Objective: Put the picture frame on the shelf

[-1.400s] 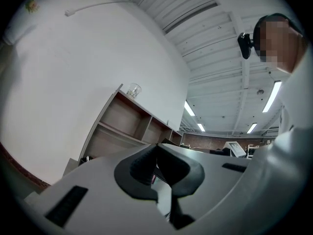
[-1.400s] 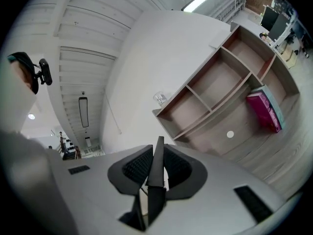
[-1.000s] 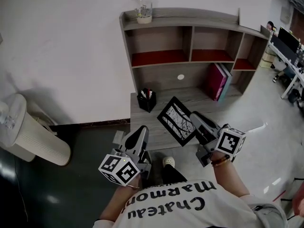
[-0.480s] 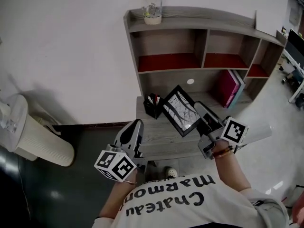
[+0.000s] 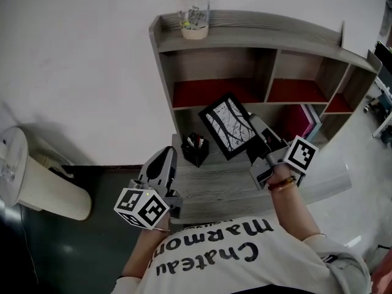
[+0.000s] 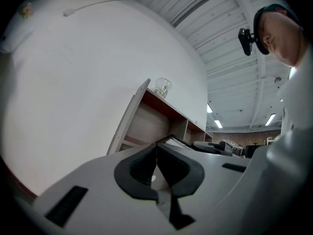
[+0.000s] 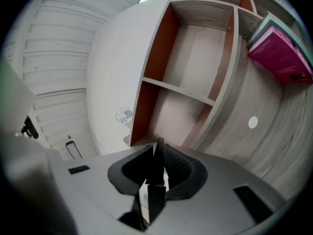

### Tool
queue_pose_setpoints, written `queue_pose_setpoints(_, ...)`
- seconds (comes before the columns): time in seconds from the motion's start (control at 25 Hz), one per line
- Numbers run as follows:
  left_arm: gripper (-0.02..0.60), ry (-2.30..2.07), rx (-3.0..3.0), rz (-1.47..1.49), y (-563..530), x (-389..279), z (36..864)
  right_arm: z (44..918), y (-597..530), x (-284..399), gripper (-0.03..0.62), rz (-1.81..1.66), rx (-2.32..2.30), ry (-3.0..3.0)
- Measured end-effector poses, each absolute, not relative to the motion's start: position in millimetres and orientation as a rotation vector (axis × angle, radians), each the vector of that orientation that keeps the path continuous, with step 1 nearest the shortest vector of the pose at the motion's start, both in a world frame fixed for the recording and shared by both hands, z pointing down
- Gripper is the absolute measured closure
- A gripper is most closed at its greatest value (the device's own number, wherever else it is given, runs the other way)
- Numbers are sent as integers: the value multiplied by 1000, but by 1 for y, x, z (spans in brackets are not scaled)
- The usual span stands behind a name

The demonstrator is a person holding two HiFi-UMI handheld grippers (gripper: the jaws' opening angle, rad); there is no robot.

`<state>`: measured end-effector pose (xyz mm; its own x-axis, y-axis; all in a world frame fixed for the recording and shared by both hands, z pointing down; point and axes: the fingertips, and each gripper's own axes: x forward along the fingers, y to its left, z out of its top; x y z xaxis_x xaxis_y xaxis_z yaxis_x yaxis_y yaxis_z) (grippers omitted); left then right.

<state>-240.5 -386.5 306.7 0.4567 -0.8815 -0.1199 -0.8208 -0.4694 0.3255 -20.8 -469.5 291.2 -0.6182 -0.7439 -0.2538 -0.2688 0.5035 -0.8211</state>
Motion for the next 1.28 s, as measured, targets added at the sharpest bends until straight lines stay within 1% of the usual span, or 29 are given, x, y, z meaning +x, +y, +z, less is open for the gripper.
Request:
queue_pose_setpoints(0.2,565,-1453,2505,-434,-418,-238,303,293,-513,-19,519,-1085,-850,2039)
queue_pose_setpoints(0.6,565,-1441,2495,-418,-454,-238,316,292,-565,-17,519,-1047,-956,1967)
queue_pose_setpoints(1.28,565,-1425,2484,-412,-464,-237,322,299,-583,-10,513,-997,-1203,1911)
